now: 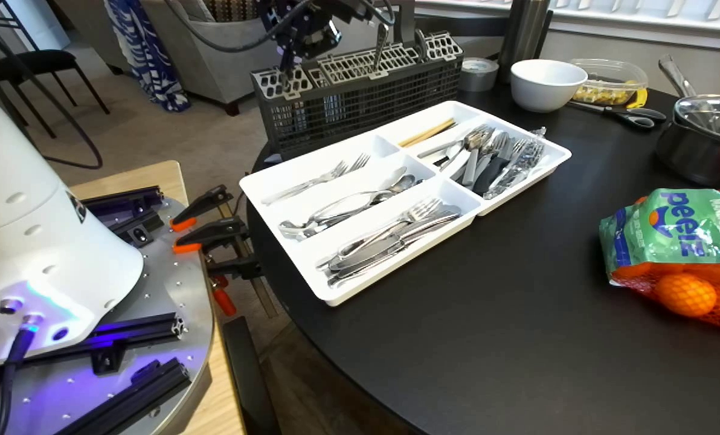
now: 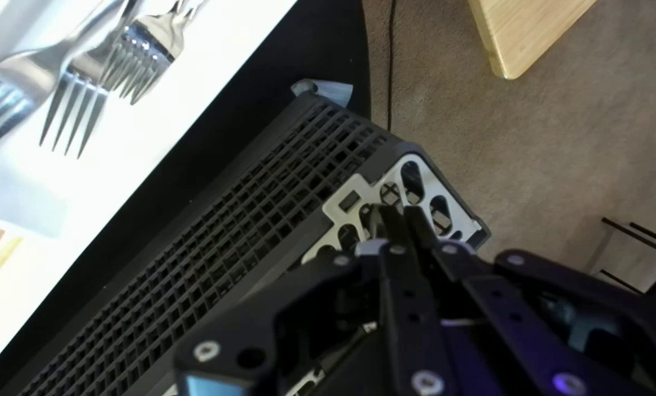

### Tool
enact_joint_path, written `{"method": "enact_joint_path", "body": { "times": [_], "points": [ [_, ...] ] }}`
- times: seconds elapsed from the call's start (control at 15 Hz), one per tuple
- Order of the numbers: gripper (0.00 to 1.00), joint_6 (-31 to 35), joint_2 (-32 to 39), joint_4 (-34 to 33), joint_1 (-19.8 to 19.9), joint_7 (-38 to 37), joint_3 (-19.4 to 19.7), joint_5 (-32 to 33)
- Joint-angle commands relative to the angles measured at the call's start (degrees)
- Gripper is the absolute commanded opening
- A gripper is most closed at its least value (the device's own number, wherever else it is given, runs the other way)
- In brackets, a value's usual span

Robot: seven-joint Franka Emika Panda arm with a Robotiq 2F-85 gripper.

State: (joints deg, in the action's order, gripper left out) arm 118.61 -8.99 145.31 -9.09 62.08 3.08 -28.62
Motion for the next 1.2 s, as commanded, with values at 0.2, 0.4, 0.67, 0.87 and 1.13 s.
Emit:
{"method": "enact_joint_path", "body": {
  "times": [0.2, 0.4, 0.67, 0.87, 1.13],
  "points": [
    [0.01, -3.43, -0.11, -1.15, 1.41, 1.18, -0.86, -2.01],
    [0.01, -4.36, -2.11, -0.83, 1.37, 0.06, -1.21, -1.45],
    [0.01, -4.01, -3.89, -0.48, 1.08, -0.62, -1.83, -0.67],
    [0.01, -5.15, -5.23, -0.6, 0.86, -0.22, -2.05, -0.45],
    [0.01, -7.71, -7.32, -0.68, 0.63, -0.53, -2.24, 0.93]
  ]
}}
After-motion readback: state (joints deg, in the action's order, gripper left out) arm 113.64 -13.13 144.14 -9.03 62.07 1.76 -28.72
